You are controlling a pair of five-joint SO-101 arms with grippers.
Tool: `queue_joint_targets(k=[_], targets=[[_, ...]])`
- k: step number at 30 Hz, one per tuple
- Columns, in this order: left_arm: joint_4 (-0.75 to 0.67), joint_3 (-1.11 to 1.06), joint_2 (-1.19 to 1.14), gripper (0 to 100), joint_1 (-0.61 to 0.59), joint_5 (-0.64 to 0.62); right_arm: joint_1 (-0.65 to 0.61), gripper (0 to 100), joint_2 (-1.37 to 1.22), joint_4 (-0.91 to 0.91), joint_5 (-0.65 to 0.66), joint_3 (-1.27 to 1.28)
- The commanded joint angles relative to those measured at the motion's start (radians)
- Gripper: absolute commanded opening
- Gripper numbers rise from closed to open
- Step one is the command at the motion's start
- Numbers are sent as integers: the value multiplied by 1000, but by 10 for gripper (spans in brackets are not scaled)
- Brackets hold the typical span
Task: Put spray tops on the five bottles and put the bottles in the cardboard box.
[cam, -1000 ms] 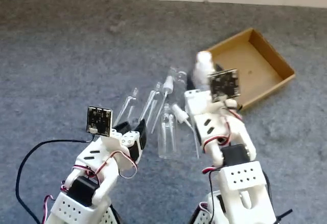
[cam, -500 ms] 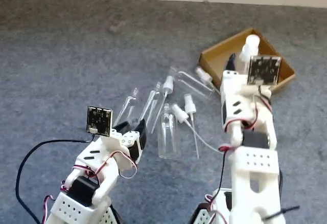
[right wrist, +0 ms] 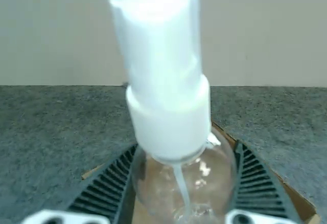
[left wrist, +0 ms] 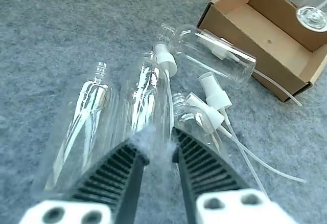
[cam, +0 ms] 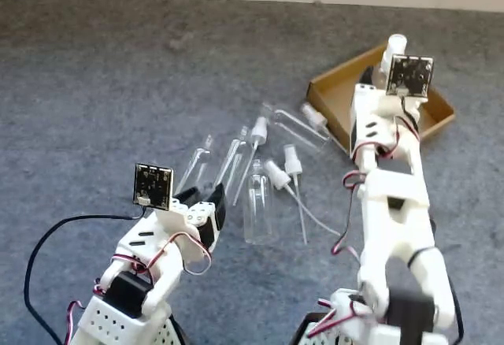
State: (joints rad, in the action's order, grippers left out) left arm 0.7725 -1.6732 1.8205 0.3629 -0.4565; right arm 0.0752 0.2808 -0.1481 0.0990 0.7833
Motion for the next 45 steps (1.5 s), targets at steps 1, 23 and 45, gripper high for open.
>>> queue_joint_targets(k=[1, 23, 45], targets=[[-17, -19, 7, 39, -59, -5, 13, 214, -110, -41, -9, -174], [-17, -21, 4, 39, -216, -5, 64, 214, -753, -45, -210, -785], [-18, -21, 4, 39, -213, -5, 84, 214, -1069, -44, -210, -1086]])
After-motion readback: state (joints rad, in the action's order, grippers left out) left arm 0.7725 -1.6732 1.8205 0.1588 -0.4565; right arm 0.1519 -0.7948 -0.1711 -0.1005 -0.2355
